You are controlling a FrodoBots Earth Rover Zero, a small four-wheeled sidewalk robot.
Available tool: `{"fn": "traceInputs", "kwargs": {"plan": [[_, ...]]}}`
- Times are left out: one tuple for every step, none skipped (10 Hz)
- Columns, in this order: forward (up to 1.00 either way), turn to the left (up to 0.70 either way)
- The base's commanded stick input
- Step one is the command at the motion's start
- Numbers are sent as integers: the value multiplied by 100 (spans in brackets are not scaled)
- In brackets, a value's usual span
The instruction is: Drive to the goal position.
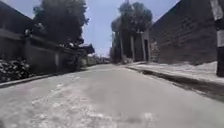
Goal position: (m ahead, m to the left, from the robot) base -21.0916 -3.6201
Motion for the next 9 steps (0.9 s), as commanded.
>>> {"fn": "traceInputs", "kwargs": {"plan": [[100, 3], [100, 3], [100, 3], [100, 3], [100, -5], [100, -37], [100, -37], [100, -37], [100, -37]]}}
